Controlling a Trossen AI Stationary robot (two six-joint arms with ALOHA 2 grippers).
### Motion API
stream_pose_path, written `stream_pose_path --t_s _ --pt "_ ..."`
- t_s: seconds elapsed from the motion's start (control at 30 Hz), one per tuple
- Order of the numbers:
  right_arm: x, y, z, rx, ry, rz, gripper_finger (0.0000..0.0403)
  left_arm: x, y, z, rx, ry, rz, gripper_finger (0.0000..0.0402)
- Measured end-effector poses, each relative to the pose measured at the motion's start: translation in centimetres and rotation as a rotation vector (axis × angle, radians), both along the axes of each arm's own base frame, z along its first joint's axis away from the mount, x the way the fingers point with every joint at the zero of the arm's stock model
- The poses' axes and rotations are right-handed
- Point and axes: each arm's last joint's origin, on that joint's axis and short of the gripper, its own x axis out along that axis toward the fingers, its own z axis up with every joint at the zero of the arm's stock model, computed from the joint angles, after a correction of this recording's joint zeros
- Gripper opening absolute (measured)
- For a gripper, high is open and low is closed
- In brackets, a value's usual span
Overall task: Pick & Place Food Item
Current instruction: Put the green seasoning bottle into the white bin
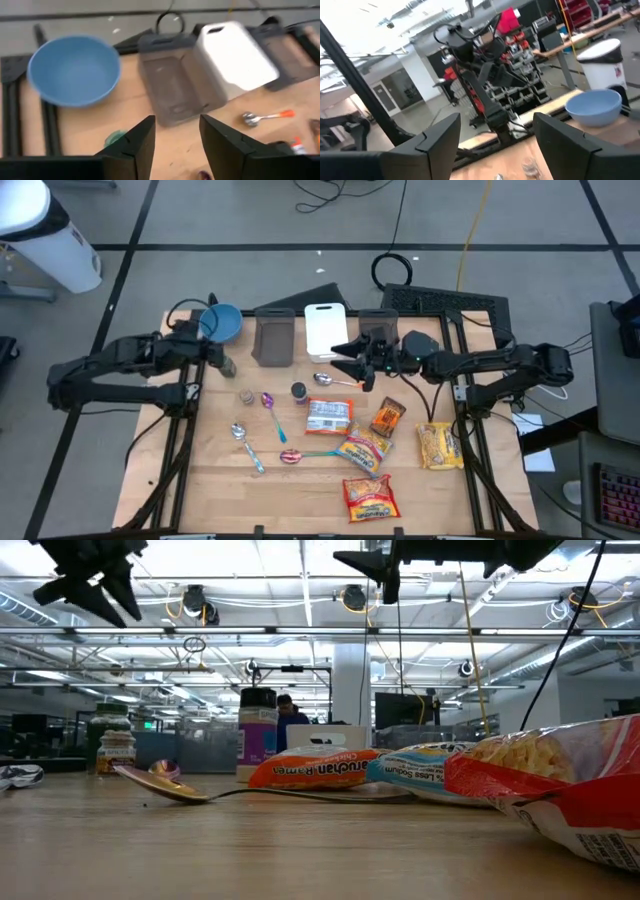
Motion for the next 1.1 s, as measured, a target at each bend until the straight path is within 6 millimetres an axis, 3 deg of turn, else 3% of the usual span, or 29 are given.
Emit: stream_pose_path --t_s 0.33,0.73,0.87,1.1 --pt "-0.1 -0.5 -0.1 -0.019 0.012 -0.019 0.0243 2.2 0.4 -2.0 -0.073 0.219 0.047 0.0145" --pt "0.0 -0.5 -0.5 -0.005 0.060 0.034 0.0238 2.9 0.5 -2.4 -0.135 0.207 0.080 0.0148" --pt "-0.1 -0.8 -0.6 0.024 0.062 0.100 0.0239 2.9 0.5 -2.4 -0.169 0.196 0.085 0.0178" --pt "-0.2 -1.1 -0.6 0.026 0.069 0.119 0.0236 2.6 1.3 -2.5 -0.274 0.180 0.112 0.0274"
